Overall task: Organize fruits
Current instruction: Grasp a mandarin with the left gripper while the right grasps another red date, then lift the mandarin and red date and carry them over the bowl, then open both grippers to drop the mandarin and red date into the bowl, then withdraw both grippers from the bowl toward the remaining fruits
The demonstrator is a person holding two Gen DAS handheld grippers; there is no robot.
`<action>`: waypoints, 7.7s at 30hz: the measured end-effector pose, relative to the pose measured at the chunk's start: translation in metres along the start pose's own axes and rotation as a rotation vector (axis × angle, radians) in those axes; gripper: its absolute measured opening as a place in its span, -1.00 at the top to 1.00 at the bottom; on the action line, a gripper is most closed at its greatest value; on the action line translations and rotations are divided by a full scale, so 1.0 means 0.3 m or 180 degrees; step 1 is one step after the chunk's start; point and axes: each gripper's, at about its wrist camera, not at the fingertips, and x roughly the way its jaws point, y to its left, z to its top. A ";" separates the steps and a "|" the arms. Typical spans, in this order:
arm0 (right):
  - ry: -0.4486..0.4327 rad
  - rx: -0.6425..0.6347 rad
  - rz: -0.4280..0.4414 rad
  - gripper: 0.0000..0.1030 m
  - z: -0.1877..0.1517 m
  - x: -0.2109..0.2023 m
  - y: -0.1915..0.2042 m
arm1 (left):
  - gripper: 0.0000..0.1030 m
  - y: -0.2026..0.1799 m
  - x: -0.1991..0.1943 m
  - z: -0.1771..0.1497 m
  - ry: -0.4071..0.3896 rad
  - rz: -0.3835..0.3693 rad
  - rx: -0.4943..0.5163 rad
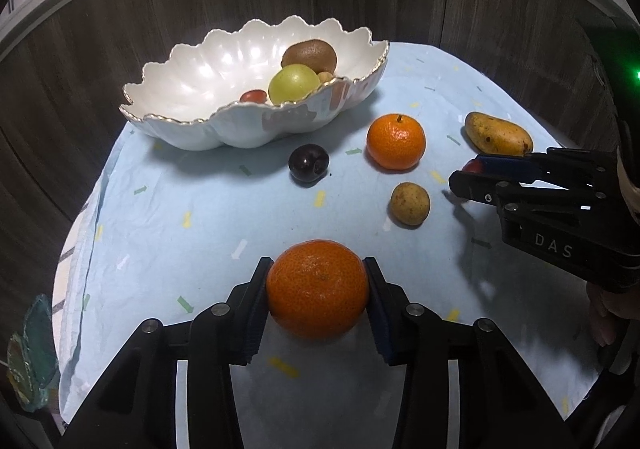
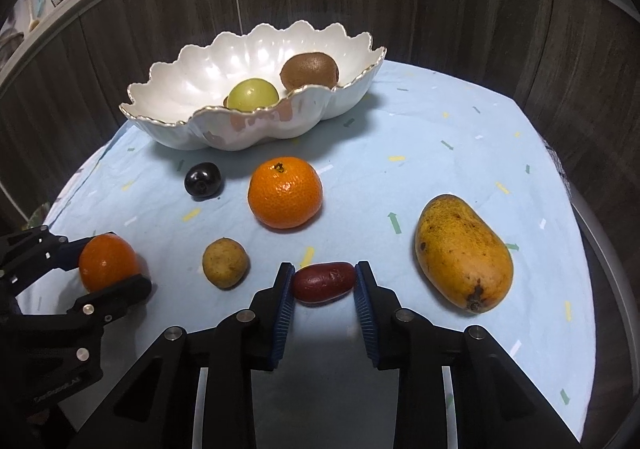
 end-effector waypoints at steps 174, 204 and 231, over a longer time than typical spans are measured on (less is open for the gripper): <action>-0.0601 0.0278 -0.0210 -0.59 0.324 -0.272 0.167 | -0.89 0.298 -0.200 0.351 -0.0650 0.0066 -0.0114; -0.0589 0.0647 -0.0410 -0.59 0.182 -0.298 0.005 | -0.98 0.137 -0.199 0.272 -0.0562 0.0131 -0.0220; -0.0590 0.0711 -0.0567 -0.59 0.061 -0.310 -0.077 | -0.98 0.018 -0.167 0.197 -0.0522 0.0041 -0.0133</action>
